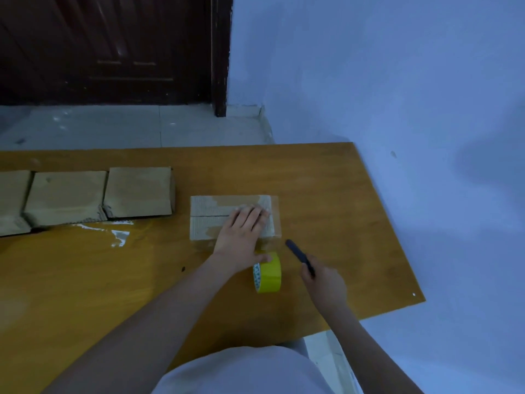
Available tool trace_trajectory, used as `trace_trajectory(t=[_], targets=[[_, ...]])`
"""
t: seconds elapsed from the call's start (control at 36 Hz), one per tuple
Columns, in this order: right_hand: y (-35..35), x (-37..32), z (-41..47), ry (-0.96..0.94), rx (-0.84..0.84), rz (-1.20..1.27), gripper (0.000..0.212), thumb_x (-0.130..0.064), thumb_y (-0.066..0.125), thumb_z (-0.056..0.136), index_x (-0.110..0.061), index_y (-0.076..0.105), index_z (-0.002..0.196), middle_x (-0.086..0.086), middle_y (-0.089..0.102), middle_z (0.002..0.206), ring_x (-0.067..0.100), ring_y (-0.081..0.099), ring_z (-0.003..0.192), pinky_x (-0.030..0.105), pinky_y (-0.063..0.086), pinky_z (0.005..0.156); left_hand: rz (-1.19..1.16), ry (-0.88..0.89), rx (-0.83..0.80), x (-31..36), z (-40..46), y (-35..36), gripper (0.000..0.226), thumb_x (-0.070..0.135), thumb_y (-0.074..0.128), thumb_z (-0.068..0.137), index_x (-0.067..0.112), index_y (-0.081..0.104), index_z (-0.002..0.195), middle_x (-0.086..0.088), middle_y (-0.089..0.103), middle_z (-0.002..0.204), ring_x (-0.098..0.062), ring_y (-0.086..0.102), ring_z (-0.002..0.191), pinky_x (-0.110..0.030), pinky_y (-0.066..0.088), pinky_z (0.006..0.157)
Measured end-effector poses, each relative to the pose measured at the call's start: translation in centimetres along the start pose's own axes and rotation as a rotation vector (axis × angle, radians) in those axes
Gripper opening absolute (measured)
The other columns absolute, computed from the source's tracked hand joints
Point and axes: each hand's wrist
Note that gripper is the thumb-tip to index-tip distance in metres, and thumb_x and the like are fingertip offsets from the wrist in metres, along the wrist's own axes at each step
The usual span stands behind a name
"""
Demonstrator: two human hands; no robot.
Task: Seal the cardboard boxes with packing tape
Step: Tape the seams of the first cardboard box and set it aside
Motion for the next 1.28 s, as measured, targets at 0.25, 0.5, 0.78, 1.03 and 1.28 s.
trace_trajectory(t=[0.25,0.5,0.78,1.03,1.28], targets=[[2.8,3.3,1.9,0.369,-0.126,-0.033,0.029,-0.031,0.038,0.100,-0.014,0.057,0.114,0.003,0.052,0.106,0.018,0.054,0.084,0.030,0.046,0.066,-0.006,-0.007,-0.016,-0.1,0.2,0.1,0.107,0.077,0.040,0.081,0.016,-0.011,0.152,-0.001,-0.001,0.159,-0.022,-0.005,0.146,-0.039,-0.010,0.116],[2.7,-2.0,2.4,0.066,-0.066,0.653,0.045,-0.051,0.055,0.088,-0.017,0.059,0.117,0.003,0.033,0.130,0.020,0.035,0.127,0.034,0.036,0.104,-0.019,0.009,-0.002,-0.2,0.3,0.4,0.108,0.079,0.041,0.079,0.016,-0.005,0.153,-0.003,0.009,0.158,-0.023,0.004,0.146,-0.040,-0.004,0.118],[3.7,-3.5,2.3,0.120,-0.223,1.061,0.011,-0.017,0.066,0.086,-0.013,0.068,0.096,0.001,0.051,0.120,0.012,0.051,0.114,0.019,0.042,0.091,-0.072,0.035,0.053,-0.5,0.2,0.9,0.104,0.081,0.011,0.072,0.017,0.003,0.154,-0.003,0.013,0.157,-0.023,0.004,0.145,-0.039,-0.005,0.117],[4.3,-4.2,1.9,0.181,-0.173,1.129,0.006,-0.012,0.067,0.085,-0.017,0.071,0.085,0.006,0.060,0.113,0.019,0.059,0.107,0.040,0.046,0.098,-0.188,-0.087,0.097,0.1,0.4,0.9,0.073,0.065,0.030,0.092,0.028,0.014,0.153,0.006,0.016,0.156,-0.016,0.006,0.145,-0.033,-0.004,0.116],[3.3,-3.4,0.5,0.144,-0.130,1.013,0.024,0.002,0.068,0.080,-0.020,0.067,0.071,0.005,0.060,0.115,0.013,0.058,0.104,0.026,0.046,0.090,-0.168,-0.168,0.263,0.1,2.2,1.5,0.061,0.057,0.070,0.075,0.022,0.063,0.125,0.003,0.057,0.126,-0.021,0.043,0.121,-0.040,0.036,0.099]])
Point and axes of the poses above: each hand's wrist, its own z-axis towards the middle knuckle, its own y-axis out of the palm, x = y × z
